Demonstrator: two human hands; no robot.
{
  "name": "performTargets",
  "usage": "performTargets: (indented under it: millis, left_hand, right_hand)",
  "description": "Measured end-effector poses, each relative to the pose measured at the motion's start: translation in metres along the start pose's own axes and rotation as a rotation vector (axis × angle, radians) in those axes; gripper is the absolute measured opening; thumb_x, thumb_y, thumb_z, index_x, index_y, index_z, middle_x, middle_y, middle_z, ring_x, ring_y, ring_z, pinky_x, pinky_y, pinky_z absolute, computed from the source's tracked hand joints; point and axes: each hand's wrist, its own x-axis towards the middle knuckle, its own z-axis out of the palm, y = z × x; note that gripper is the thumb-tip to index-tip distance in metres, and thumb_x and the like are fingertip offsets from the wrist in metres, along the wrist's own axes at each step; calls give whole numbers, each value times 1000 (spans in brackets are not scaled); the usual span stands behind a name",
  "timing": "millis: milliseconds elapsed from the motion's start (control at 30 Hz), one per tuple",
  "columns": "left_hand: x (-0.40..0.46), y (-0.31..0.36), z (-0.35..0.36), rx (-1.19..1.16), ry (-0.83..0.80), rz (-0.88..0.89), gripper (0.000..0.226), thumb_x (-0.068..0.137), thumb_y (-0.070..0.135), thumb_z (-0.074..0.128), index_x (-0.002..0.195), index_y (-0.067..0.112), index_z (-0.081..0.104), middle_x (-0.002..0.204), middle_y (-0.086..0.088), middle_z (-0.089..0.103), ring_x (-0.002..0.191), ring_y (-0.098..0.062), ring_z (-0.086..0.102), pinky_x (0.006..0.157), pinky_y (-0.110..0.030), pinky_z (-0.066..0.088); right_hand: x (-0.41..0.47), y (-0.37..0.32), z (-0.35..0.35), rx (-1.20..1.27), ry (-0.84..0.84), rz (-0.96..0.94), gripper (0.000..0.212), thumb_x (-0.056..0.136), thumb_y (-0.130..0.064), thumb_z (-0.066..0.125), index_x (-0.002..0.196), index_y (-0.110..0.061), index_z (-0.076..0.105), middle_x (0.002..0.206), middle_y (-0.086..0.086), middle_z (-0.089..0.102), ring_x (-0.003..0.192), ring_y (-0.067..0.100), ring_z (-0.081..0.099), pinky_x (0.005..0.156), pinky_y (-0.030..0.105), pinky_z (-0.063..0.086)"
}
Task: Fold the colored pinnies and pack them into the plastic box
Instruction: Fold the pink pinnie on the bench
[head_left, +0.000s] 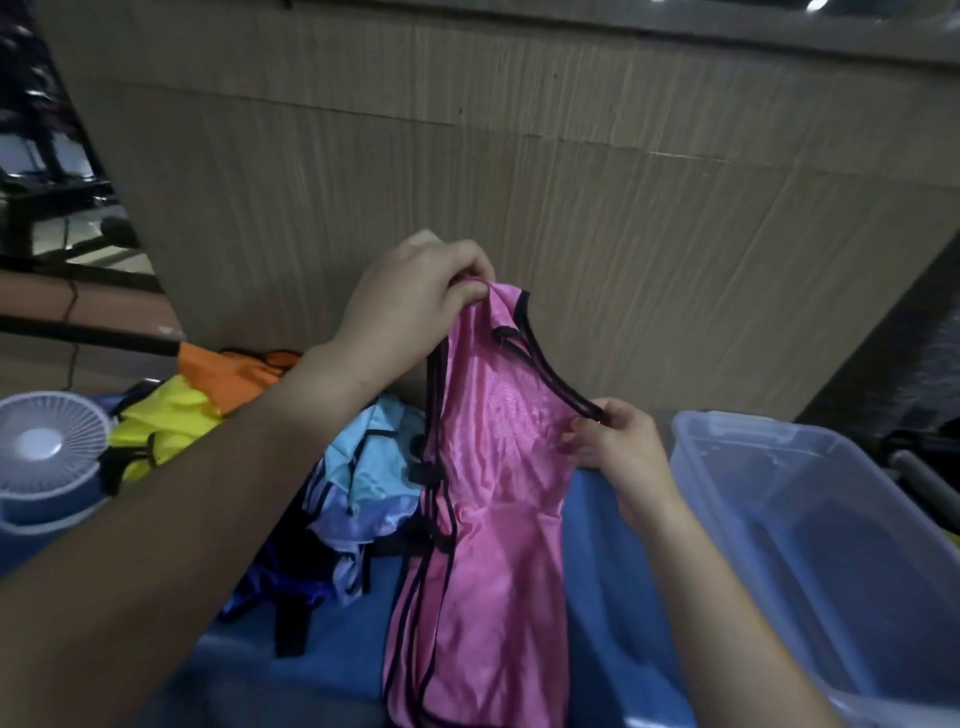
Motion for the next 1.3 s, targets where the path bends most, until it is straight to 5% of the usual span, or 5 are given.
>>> performTargets:
  millis: [133,333,633,867,1300]
  left_hand:
    - [-37,13,-3,18,-23,59,9,94,27,62,100,28,69,93,7,58,95,-11,57,83,-35,48]
    - [-97,20,6,38,-74,178,15,94,28,58,95,20,70,87,12,68,92,-15,57,79,-38,50]
    - [-100,10,12,61,-103,188,17,92,30,58,93,20,71,86,10,70,89,-18,58,74,-39,51]
    - [-8,2,0,103,-64,139,10,94,28,62,100,25,69,77,23,51,98,-12,54,78,-35,46]
    - [43,-35,55,5,-125,150,13,89,23,59,95,19,70,95,4,69,96,-20,61,85,-45,49]
  right_hand:
    - [-18,16,-4,-24,-14,2,20,86,14,50,87,1,65,80,22,68,72,27,64,64,33,56]
    - [-48,44,-9,-119,-33,18,19,83,13,58,83,-4,65,77,7,66,69,13,64,57,20,54]
    - [-34,63,-2,-209,-65,57,17,60,-13,61,76,-15,68,74,5,71,74,22,66,83,59,56]
    - [21,25,20,-160,8,-74,17,77,2,60,79,-14,65,69,-1,64,68,13,56,69,34,46]
    - [67,59,27,52,56,-44,22,83,7,58,90,-12,66,79,5,66,75,16,57,70,28,46]
